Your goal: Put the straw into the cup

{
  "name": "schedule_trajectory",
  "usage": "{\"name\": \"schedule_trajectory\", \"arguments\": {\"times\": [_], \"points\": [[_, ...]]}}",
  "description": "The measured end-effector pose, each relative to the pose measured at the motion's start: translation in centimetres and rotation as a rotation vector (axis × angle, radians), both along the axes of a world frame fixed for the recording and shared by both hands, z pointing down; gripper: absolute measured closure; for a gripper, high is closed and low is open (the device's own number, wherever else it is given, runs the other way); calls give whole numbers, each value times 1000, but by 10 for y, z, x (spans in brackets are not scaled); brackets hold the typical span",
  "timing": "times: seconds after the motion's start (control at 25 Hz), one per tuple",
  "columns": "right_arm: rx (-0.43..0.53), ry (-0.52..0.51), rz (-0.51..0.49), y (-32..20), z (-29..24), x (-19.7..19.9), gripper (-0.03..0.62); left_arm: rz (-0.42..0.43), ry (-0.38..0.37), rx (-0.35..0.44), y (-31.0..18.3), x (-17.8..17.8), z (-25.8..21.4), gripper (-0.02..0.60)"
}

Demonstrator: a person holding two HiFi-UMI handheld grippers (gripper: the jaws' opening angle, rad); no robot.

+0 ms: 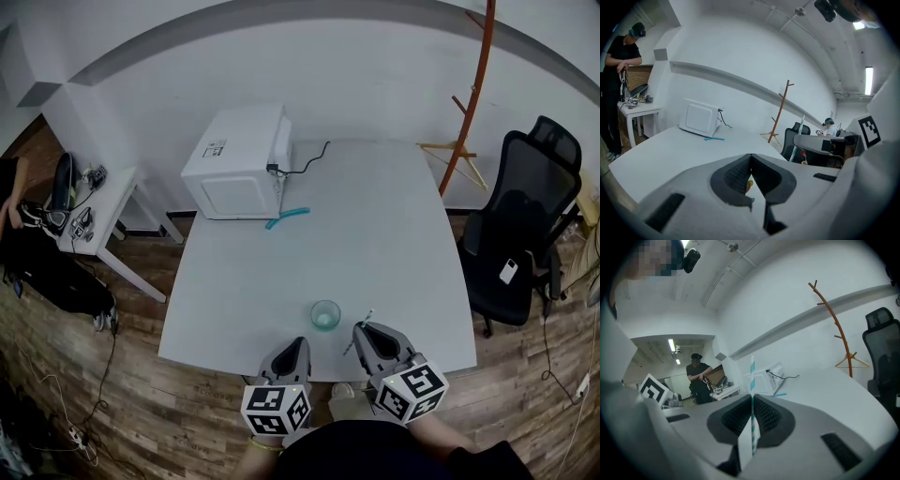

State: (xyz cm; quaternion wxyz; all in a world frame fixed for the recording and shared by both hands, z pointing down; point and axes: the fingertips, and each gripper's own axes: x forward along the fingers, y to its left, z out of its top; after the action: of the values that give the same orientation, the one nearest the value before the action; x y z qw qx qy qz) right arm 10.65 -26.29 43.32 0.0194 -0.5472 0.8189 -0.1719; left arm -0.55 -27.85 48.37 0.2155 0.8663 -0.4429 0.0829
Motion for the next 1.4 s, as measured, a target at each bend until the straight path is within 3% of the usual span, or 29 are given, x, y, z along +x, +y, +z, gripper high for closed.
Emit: {"name": "schedule_trajectory", "arguments": {"times": [0.76,1.4], "points": [[-15,-6,-152,-82,16,-4,560,-114,-27,-21,-50,6,20,568],[-69,35,-188,-117,56,-9,560,-179,-55,-73,-67,1,46,568]]}}
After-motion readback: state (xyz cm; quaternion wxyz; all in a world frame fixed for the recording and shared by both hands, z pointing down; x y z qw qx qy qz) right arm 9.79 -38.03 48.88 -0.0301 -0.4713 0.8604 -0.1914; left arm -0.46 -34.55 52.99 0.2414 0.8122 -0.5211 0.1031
